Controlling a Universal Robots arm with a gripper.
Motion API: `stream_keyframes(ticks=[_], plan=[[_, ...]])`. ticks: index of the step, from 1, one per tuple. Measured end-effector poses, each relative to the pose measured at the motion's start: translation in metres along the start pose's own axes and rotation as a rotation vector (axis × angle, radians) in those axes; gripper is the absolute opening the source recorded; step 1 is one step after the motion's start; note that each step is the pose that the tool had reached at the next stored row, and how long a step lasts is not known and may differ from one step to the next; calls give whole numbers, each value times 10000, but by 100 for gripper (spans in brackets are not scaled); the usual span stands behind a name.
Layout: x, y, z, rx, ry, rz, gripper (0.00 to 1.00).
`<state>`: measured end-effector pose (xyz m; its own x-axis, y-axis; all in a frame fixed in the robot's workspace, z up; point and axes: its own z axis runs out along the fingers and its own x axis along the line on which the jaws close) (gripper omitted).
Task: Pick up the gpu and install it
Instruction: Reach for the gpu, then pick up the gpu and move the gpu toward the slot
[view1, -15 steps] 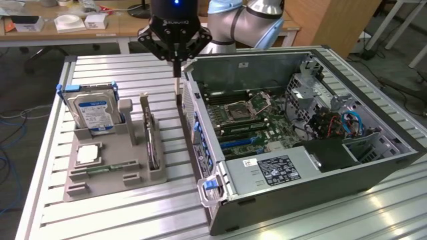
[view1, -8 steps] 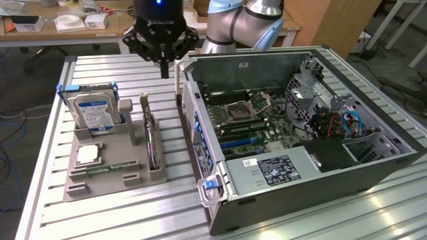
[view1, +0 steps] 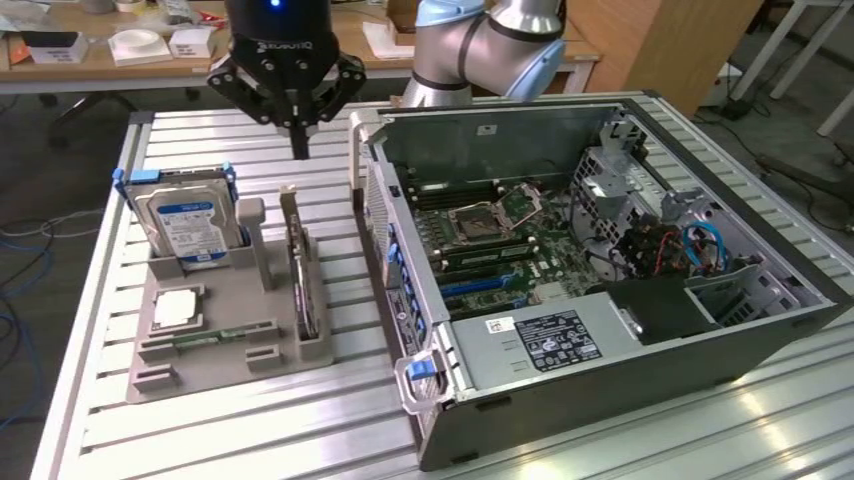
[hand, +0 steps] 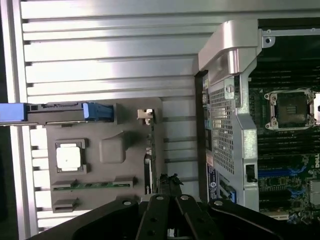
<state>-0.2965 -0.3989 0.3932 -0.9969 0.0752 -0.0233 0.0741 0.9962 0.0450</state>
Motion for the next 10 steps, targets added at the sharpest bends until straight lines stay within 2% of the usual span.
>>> stream_keyframes(ticks=[5, 10], plan=[[179, -13, -4, 0, 0, 1, 10], [197, -15, -5, 0, 0, 0, 10]])
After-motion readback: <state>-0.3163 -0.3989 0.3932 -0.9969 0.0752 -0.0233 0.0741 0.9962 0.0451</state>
